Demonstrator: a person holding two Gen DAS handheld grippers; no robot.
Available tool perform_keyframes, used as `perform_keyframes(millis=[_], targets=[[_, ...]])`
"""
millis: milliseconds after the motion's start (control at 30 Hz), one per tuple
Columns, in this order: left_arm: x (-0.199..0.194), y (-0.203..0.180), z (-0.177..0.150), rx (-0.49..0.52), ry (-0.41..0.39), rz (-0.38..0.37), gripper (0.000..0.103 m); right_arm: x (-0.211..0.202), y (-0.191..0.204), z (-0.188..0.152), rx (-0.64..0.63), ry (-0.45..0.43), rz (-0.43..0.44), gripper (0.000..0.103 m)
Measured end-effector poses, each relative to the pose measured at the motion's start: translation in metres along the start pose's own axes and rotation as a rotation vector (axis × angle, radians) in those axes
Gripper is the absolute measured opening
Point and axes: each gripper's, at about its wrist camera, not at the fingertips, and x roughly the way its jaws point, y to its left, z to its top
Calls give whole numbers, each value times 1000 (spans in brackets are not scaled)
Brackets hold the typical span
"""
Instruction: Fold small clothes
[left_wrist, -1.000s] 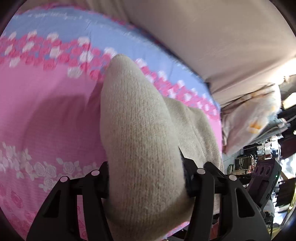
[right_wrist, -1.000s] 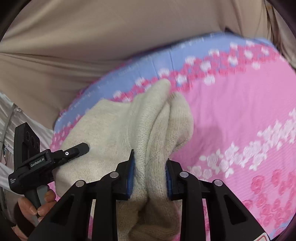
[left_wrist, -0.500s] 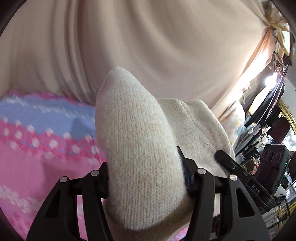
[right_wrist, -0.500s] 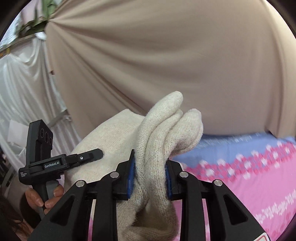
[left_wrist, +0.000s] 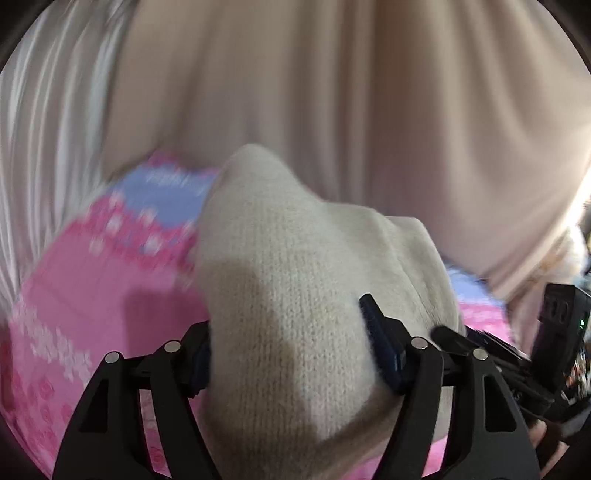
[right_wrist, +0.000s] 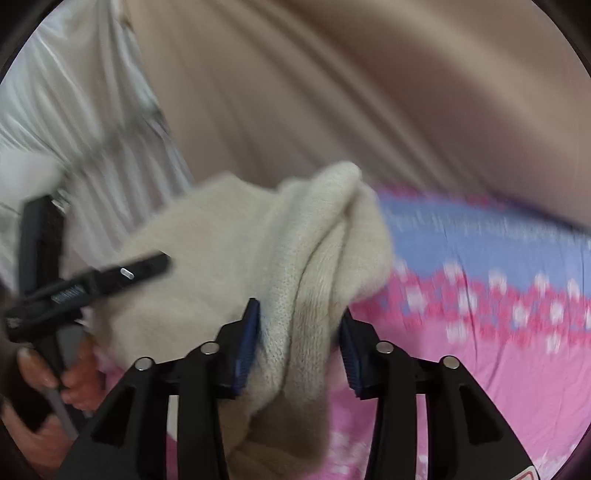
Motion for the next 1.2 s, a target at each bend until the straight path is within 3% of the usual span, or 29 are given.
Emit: perform_keyframes(millis=[33, 100, 167, 200, 267, 300, 367, 433, 500, 567, 600, 633, 667, 700, 800, 900, 967, 1000, 1033, 1067, 1133, 1200], targets=[[31, 22, -19, -47, 90, 68, 62, 24, -6, -15, 24, 87, -60, 24], [56, 50, -50, -107, 205, 162, 55, 39, -14, -45, 86, 172, -60, 15], [34, 59, -65, -104, 109, 121, 59, 28, -10, -57, 115, 152, -43, 15], [26, 59, -67, -103, 93, 103, 61, 23, -6, -58, 118, 135, -40, 18], [19, 64, -68, -103, 97, 86, 63, 21, -1, -49, 128, 103, -53, 43], [17, 67, -67, -109, 93, 88, 66, 24, -3, -46, 129, 89, -60, 61], [21, 77, -64, -131, 95, 88, 74, 37, -2, -37, 127, 81, -59, 66], [36, 90, -61, -176, 133, 60, 82, 61, -7, -26, 140, 135, -15, 71], [51, 102, -65, -251, 179, 5, 86, 87, -12, -20, 166, 204, -6, 71], [61, 109, -66, -306, 200, -29, 87, 104, -20, -21, 226, 220, 38, 71], [66, 113, -66, -329, 203, -56, 82, 107, -24, -23, 260, 218, 76, 69], [72, 117, -64, -345, 203, -98, 66, 106, -27, -23, 300, 208, 148, 40], [74, 116, -62, -341, 207, -114, 62, 102, -26, -23, 309, 195, 170, 23], [74, 111, -55, -300, 202, -122, 54, 90, -18, -20, 277, 157, 144, 19], [49, 81, -28, -99, 111, -158, 45, 39, 12, -12, 156, 13, 94, 17], [32, 66, -9, -42, 75, -202, 50, 3, 27, -13, 101, -92, 7, 19], [37, 62, -10, 0, 93, -128, 65, 27, 15, -22, 108, 0, -46, 25], [46, 61, -16, 37, 117, -46, 72, 43, 6, -29, 113, 58, -81, 27], [57, 62, -25, 66, 160, 46, 72, 58, -4, -38, 123, 124, -134, 27], [62, 66, -34, 71, 196, 84, 72, 64, -13, -45, 160, 168, -176, 27], [51, 74, -47, 40, 189, 63, 72, 39, -21, -54, 276, 100, -79, 27], [29, 79, -52, 28, 142, 95, 76, 13, -15, -56, 285, 32, -40, 27]])
